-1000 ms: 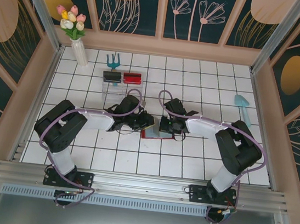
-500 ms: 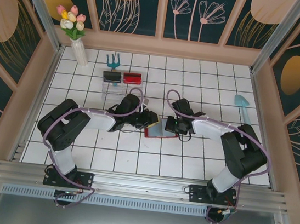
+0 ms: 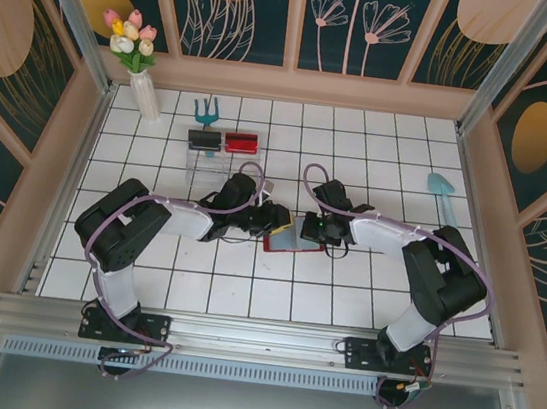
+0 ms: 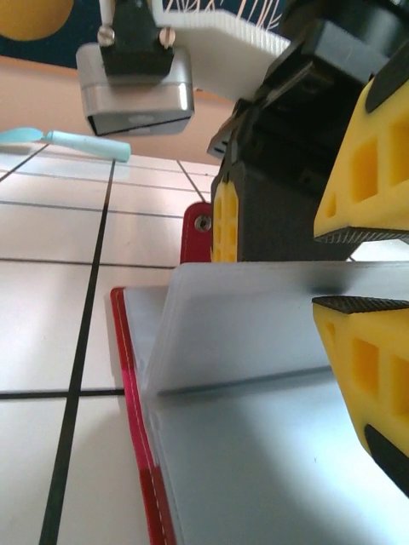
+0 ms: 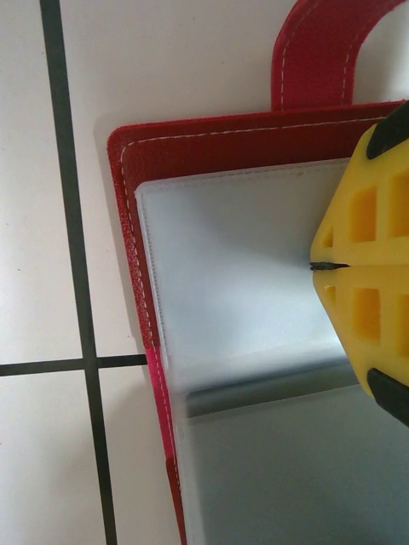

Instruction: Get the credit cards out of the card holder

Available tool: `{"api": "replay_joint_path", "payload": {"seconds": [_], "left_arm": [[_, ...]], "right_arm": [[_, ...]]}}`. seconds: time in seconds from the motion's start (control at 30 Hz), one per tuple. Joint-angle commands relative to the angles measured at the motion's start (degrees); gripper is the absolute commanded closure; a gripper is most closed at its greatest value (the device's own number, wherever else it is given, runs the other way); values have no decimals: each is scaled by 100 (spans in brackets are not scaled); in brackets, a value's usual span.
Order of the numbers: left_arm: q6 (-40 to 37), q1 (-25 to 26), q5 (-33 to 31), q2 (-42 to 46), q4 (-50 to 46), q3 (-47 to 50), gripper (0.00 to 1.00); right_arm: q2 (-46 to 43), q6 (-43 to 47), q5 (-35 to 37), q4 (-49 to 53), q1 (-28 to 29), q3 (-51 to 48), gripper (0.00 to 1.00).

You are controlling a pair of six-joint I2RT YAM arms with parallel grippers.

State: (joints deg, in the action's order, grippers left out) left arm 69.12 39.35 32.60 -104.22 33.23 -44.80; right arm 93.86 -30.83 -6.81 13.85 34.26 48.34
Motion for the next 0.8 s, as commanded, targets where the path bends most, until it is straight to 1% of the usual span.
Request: {"api": "replay_joint_path", "payload": {"seconds": [0.0, 0.17, 0.3, 0.33, 0.37, 0.6, 0.77], "left_arm": [[118, 21, 144, -93, 438, 3, 73], [129, 28, 102, -118, 416, 33, 75], [133, 24, 89, -142, 396, 44, 80], [135, 25, 83, -142, 415, 58, 83], [143, 26, 90, -142, 441, 67, 83], [226, 21, 137, -203, 655, 130, 82], [241, 27, 130, -272, 660, 155, 83]], "right_arm": [[103, -81, -67, -40, -36, 17, 100], [92, -81, -66, -31, -43, 5, 100], [88, -81, -66, -31, -52, 8, 100], [84, -81, -66, -31, -56, 6, 100], [88, -81, -66, -31, -55, 9, 100], [50, -90, -50, -6, -65, 0, 100], [-206, -99, -165, 5, -259, -73, 100]]}}
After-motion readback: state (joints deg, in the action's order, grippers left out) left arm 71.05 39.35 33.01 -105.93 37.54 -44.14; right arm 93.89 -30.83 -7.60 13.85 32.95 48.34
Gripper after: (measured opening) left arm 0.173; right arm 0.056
